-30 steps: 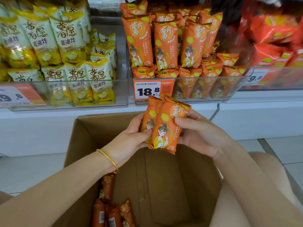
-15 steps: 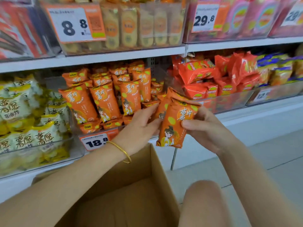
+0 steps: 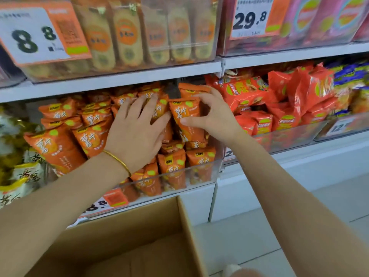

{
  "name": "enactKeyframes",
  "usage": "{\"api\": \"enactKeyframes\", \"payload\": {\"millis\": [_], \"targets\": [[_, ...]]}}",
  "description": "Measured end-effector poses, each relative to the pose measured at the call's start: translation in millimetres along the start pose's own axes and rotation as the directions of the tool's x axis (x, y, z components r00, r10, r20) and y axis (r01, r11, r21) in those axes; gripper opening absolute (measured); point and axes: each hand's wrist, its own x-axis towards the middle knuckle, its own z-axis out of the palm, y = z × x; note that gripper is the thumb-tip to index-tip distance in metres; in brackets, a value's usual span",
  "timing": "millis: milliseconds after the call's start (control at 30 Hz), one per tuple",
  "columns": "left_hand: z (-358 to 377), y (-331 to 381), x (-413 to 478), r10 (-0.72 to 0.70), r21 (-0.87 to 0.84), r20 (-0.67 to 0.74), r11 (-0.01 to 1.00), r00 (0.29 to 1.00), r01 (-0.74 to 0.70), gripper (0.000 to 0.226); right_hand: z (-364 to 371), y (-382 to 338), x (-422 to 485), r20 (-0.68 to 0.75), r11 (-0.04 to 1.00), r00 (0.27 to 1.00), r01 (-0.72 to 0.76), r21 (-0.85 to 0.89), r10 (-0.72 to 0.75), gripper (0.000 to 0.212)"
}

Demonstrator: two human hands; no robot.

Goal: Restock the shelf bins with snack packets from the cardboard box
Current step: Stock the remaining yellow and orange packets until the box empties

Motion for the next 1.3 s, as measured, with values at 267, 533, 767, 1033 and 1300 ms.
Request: {"api": "enactKeyframes", "payload": {"millis": [267, 533, 767, 1033, 1300], "targets": [[3.0, -2.3, -0.2, 0.011, 0.012, -0.064, 1.000, 0.998, -0.010, 0.052, 9.2, 11.9, 60.3, 0.081, 0.988, 0.985, -0.151, 0.015, 0.150, 0.072], [4.7, 0.4, -0.9, -0.010, -0.018, -0.084, 1.000, 0.996, 0.008, 0.054, 31.2, 15.9, 104.3, 0.143, 0.937, 0.930, -0.346, 0.039, 0.338, 0.031], [4.8, 1.4, -1.4, -0.022, -0.030, -0.102, 0.999, 0.995, 0.019, 0.054, 40.7, 7.1, 85.5, 0.010, 0.963, 0.965, -0.259, -0.075, 0.260, 0.043], [5.3, 1.5, -1.3, -0.036, -0.040, -0.093, 0.999, 0.995, 0.032, 0.056, 37.1, 11.6, 60.4, -0.077, 0.971, 0.968, -0.236, 0.045, 0.238, 0.032], [4.6, 0.8, -1.1, -0.041, -0.068, -0.100, 0.997, 0.994, 0.035, 0.054, 55.7, 15.2, 83.6, -0.003, 0.949, 0.949, -0.315, -0.030, 0.315, 0.050]]}}
